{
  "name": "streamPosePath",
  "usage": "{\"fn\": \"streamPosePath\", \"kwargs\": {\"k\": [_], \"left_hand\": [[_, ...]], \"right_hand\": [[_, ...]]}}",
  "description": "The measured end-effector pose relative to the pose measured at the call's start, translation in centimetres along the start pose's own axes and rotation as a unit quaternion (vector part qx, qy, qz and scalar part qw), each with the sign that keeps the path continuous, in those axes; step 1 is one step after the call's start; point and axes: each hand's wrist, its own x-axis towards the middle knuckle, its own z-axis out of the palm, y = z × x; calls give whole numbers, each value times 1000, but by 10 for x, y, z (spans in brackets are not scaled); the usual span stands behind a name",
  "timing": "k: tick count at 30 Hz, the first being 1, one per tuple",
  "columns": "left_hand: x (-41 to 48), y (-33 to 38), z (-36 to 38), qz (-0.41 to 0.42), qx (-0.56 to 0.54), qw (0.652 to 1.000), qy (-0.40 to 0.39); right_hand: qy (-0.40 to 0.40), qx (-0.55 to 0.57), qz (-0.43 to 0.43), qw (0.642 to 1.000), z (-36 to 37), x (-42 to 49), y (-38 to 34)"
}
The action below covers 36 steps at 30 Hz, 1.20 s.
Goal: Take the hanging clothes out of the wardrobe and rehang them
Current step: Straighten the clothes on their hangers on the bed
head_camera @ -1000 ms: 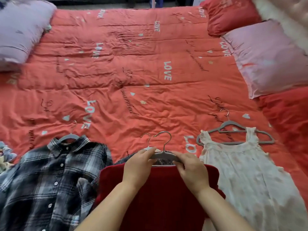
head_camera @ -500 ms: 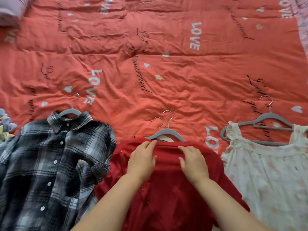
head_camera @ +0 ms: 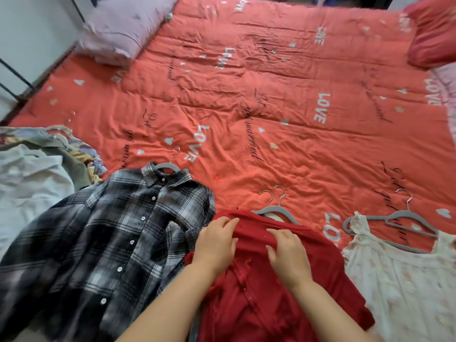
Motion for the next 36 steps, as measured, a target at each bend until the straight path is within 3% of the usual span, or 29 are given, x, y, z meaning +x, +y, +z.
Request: {"fn": "streamPosePath", "kwargs": {"k": [12, 20, 27, 36], "left_hand": [[-207, -150, -141, -55, 27, 991, 122], [-345, -278, -211, -120, 63, 978, 159], [-378, -359, -259, -174, 42, 965, 192], [-312, -472, -310, -208, 64, 964, 154]], "right_hand": [[-13, -4, -110, 994, 3, -110, -235], [-86, -40, -182, 979, 41, -169, -393], [-97, -50, -227, 968, 76, -161, -484], [-128, -42, -236, 962, 154, -58, -584]]}}
